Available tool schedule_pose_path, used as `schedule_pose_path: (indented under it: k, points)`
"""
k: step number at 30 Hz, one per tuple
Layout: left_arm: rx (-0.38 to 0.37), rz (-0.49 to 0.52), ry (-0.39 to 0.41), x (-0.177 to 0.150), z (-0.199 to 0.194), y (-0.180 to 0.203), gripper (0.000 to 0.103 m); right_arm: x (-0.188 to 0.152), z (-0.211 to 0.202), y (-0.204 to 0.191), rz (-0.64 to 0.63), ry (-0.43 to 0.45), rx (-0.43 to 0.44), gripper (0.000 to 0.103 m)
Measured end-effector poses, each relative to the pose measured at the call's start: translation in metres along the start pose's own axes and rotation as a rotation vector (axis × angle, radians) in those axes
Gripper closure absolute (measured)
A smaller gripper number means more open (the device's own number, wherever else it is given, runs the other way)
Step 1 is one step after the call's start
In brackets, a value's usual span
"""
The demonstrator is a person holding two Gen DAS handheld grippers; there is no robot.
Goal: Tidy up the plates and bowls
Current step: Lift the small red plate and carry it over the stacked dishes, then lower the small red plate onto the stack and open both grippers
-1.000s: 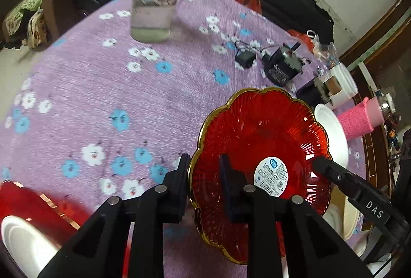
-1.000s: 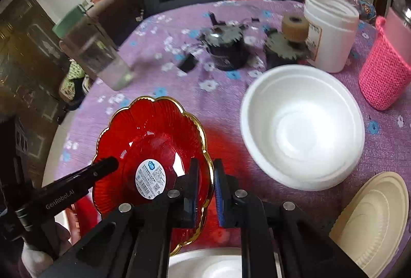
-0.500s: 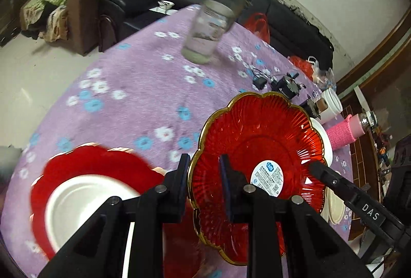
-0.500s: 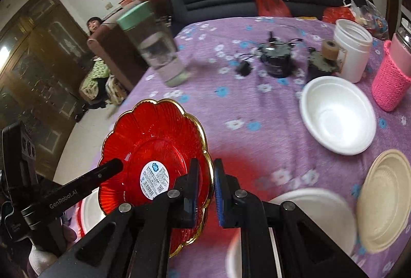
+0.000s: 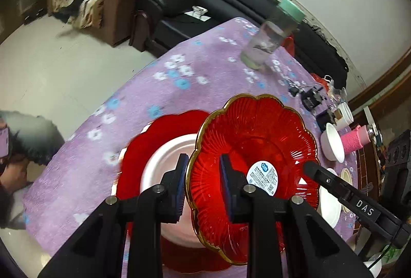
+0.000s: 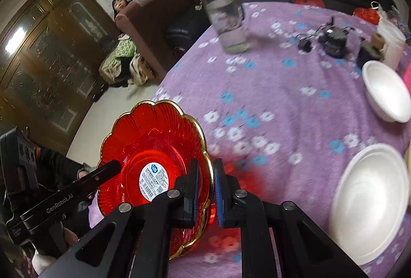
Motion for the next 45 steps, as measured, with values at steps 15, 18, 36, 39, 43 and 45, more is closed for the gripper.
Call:
schedule_pose_path:
  k: [15, 18, 36, 39, 43, 45]
  points:
    - [0.026, -0.069, -0.035, -0.007, 0.017, -0.045, 0.071, -0.018, 0.054, -0.018, -0.006, -0.098, -0.006, 0.090]
    - [0.035, -0.045, -0.026, -0.007, 0.018, -0.040, 0.064, -0.018, 0.056, -0.019, -0.014, -0.094, -0.011, 0.089]
    - [0.021, 0.024, 0.108, -0.020, -0.023, -0.022, 0.048, -0.017, 0.022, -0.014, -0.015, 0.099, -0.035, 0.065]
    - [0.037, 0.084, 0.184, -0.028, -0.046, -0.007, 0.045, -0.024, 0.002, -0.013, -0.032, 0.150, -0.033, 0.062]
    - [0.044, 0.172, 0.285, -0.038, -0.074, 0.021, 0.037, -0.042, -0.035, -0.005, -0.084, 0.253, -0.071, 0.058]
    - [0.045, 0.224, 0.337, -0.045, -0.087, 0.039, 0.031, -0.053, -0.053, 0.000, -0.106, 0.306, -0.099, 0.052]
Point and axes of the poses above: each gripper's, at about its wrist camera, not at the fingertips, and z roughly the way its jaws point, y to its right, x to its top, the point moved 4 cm from there along z, roughly the way its jaws point, and after that the axes turned 1 degree about -x, right-handed, at the moved point
